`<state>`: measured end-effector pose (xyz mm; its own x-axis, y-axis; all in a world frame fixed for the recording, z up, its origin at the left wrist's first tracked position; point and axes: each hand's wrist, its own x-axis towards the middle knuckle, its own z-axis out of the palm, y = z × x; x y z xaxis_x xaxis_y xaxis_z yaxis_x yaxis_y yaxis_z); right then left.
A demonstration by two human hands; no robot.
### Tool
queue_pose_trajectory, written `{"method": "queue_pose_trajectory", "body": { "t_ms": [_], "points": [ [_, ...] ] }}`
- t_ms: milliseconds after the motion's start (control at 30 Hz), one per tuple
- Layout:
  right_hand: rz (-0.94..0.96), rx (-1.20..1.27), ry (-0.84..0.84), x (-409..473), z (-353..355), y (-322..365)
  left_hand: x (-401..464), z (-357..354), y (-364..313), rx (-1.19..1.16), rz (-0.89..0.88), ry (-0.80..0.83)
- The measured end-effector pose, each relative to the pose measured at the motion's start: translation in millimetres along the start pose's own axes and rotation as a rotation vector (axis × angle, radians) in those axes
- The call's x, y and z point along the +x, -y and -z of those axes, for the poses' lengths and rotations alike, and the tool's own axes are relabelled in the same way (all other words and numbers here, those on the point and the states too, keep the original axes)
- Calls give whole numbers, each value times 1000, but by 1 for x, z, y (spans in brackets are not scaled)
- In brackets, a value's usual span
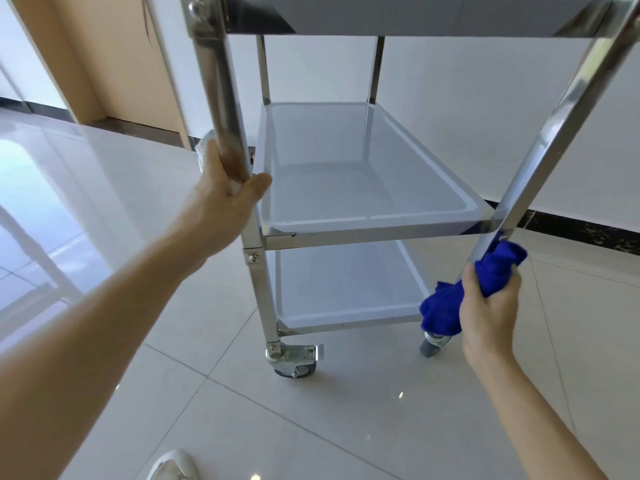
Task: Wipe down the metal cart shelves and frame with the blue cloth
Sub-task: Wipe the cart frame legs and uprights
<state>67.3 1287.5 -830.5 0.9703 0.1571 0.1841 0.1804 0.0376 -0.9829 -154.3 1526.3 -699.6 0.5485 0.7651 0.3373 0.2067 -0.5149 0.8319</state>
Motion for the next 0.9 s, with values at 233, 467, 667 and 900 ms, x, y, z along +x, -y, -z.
{"method": "queue_pose_trajectory", "body": {
  "t_ms": [233,467,667,900],
  "points": [
    [340,191,192,-51,-66,85,-8,11,-31,-155,88,154],
    [442,66,524,-112,-176,96,-15,8,-43,-194,91,75],
    [386,-56,720,-126,-171,74,-9,11,-31,-123,142,32],
    [436,48,551,-124,-163,55,-12,4,-35,-114,123,20]
  ]
}}
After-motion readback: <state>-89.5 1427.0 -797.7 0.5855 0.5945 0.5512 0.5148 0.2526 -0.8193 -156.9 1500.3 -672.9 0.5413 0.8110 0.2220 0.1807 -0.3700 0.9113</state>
